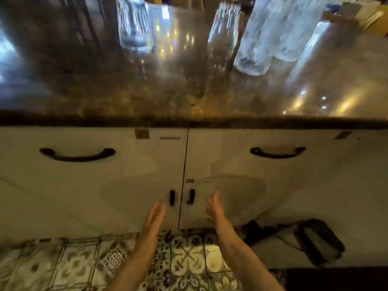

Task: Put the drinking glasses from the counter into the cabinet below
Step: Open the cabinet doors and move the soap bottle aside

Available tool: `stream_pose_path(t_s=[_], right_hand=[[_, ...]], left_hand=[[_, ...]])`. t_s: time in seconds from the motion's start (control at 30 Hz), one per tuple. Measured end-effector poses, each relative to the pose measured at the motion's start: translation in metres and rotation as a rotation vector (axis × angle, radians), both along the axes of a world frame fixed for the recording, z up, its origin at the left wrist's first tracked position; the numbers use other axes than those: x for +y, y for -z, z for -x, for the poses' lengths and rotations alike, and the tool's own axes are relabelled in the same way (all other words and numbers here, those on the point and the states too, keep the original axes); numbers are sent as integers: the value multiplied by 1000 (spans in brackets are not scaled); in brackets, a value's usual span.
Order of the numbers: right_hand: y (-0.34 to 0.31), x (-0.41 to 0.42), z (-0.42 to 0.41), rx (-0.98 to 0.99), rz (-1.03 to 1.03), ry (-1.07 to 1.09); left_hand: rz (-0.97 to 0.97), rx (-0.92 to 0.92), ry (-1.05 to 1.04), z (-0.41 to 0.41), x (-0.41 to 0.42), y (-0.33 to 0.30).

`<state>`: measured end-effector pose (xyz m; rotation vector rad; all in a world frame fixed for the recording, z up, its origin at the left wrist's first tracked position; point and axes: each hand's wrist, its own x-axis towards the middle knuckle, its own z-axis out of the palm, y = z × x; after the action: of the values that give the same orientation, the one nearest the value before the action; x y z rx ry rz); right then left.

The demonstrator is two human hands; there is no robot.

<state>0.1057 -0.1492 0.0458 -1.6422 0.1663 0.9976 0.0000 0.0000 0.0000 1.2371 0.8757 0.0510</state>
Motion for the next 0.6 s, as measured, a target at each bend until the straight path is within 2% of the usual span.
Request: stream_pose_path(t_s=[0.07,0.13,0.23,0.4,0.6], right_hand=[[27,17,-5,-38,-29,61],[44,36,-7,23,-99,93],[64,49,2,-32,-130,124],[85,44,20,-167,-127,86],[84,25,42,-198,-74,55]], left_hand=[[-11,-23,-28,-11,0,26],[-12,-43,19,-22,-3,45],[-143,-129,35,-23,-13,65],[-142,-186,67,-11,-22,75],[-191,-159,121,24,-29,67]])
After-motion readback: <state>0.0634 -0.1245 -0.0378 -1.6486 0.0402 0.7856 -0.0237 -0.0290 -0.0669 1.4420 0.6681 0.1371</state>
